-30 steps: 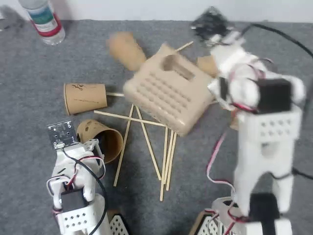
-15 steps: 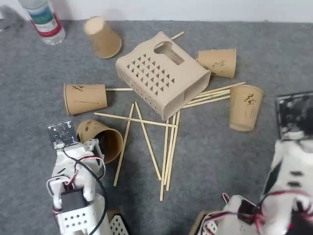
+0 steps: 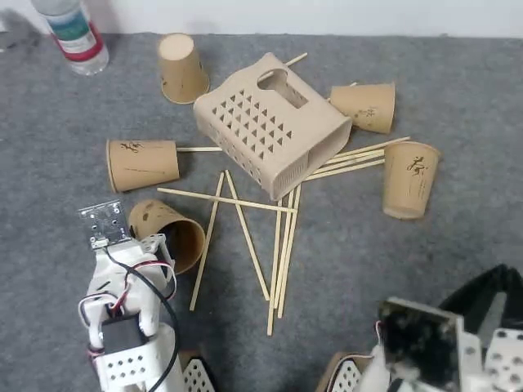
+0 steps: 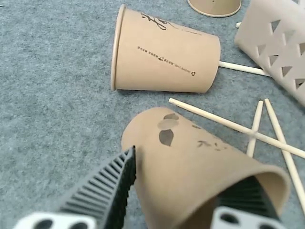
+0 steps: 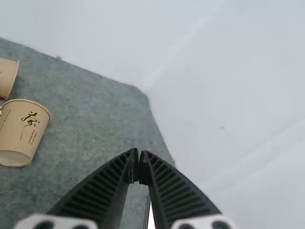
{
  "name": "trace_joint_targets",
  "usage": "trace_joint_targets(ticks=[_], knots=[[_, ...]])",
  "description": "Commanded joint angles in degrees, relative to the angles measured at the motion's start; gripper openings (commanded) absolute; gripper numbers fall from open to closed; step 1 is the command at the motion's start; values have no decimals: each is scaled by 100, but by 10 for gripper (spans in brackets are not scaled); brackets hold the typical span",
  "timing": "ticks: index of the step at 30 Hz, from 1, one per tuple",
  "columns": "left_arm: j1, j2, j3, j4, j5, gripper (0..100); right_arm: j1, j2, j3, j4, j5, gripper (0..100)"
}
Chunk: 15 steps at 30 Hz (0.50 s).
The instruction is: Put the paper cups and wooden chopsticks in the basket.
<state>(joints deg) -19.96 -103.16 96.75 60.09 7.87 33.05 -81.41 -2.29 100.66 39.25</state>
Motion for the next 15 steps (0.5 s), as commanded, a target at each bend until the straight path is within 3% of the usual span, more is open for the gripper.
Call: trace_joint_targets(ticks=[1,15], knots=[[9,-132,-31,141,9,257,66,-101,9,-4,53,9],[9,-132,-31,149,9,257,66,-215,9,31,53,9]])
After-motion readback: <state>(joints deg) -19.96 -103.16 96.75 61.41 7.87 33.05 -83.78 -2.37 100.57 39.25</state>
